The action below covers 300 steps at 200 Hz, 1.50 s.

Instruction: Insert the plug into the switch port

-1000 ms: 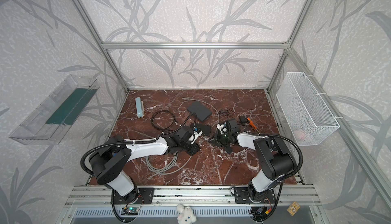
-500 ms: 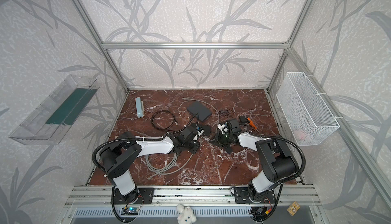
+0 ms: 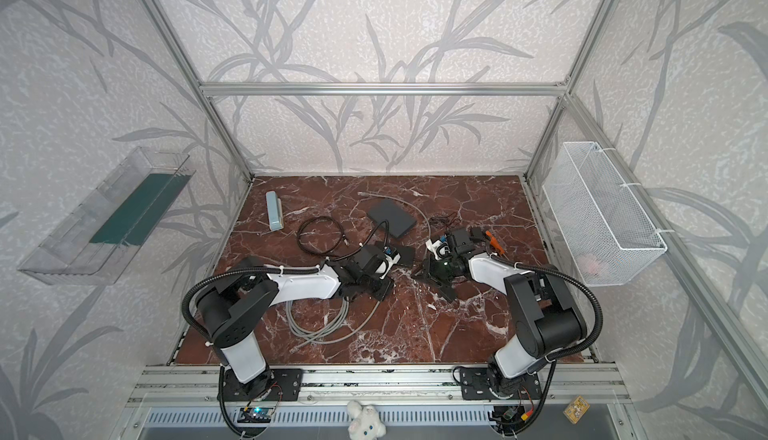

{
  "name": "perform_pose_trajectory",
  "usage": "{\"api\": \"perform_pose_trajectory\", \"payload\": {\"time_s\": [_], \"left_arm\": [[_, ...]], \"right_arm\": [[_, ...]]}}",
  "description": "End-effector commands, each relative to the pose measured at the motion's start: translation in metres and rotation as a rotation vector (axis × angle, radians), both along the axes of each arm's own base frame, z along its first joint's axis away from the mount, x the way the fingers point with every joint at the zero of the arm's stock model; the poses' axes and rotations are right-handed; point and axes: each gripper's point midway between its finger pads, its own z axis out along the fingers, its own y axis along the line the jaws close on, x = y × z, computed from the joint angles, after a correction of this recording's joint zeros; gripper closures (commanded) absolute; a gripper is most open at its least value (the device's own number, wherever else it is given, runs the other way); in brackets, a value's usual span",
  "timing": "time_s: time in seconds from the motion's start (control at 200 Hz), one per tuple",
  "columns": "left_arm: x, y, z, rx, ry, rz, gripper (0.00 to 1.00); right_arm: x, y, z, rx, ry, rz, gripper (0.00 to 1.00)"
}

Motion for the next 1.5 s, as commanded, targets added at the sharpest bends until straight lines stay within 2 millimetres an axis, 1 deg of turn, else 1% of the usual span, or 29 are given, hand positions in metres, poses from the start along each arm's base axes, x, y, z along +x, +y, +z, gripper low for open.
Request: {"api": "perform_pose_trajectory", "payload": {"time_s": [0.0,0.07,0.155,0.235,0.28,0.365,0.395,0.5,0.555,0.67,0.895,1.02,1.14,1.26,1.495], "left_arm": [[-0.009,-0.008,0.029,-0.159,0.1,-0.04,0.97],[-0.011,-0.011,0.043,-0.249,0.142,-0.069,0.97],[-0.013,-0.012,0.057,-0.334,0.186,-0.099,0.97],[-0.017,-0.013,0.067,-0.366,0.203,-0.129,0.97],[-0.019,-0.013,0.069,-0.365,0.21,-0.142,0.97],[-0.021,-0.01,0.071,-0.353,0.214,-0.155,0.96],[-0.021,-0.009,0.073,-0.354,0.212,-0.16,0.96],[-0.021,-0.006,0.078,-0.365,0.211,-0.168,0.96],[-0.022,-0.005,0.079,-0.361,0.206,-0.178,0.96],[-0.022,-0.001,0.081,-0.351,0.192,-0.185,0.96],[-0.022,0.005,0.086,-0.378,0.18,-0.189,0.96],[-0.02,0.009,0.09,-0.397,0.185,-0.188,0.96],[-0.018,0.009,0.095,-0.421,0.181,-0.194,0.96],[-0.018,0.008,0.097,-0.438,0.188,-0.198,0.96],[-0.016,0.008,0.098,-0.449,0.193,-0.204,0.96]], "right_arm": [[0.0,0.009,0.031,0.083,-0.077,0.067,0.75],[0.001,0.011,0.038,0.104,-0.098,0.081,0.73],[0.002,0.011,0.041,0.127,-0.108,0.079,0.7],[0.003,0.013,0.044,0.154,-0.114,0.07,0.67],[0.005,0.015,0.048,0.178,-0.124,0.063,0.65],[0.01,0.016,0.053,0.199,-0.144,0.047,0.63],[0.01,0.017,0.053,0.211,-0.123,0.029,0.62],[0.011,0.019,0.056,0.237,-0.133,0.026,0.6],[0.01,0.019,0.052,0.232,-0.124,0.018,0.58],[0.006,0.023,0.044,0.226,-0.096,0.023,0.59],[-0.002,0.039,0.041,0.212,-0.088,0.053,0.6],[-0.001,0.043,0.043,0.21,-0.097,0.054,0.61],[-0.002,0.049,0.042,0.219,-0.094,0.062,0.61],[0.001,0.058,0.048,0.251,-0.106,0.059,0.62],[0.007,0.071,0.047,0.26,-0.096,0.059,0.62]]}}
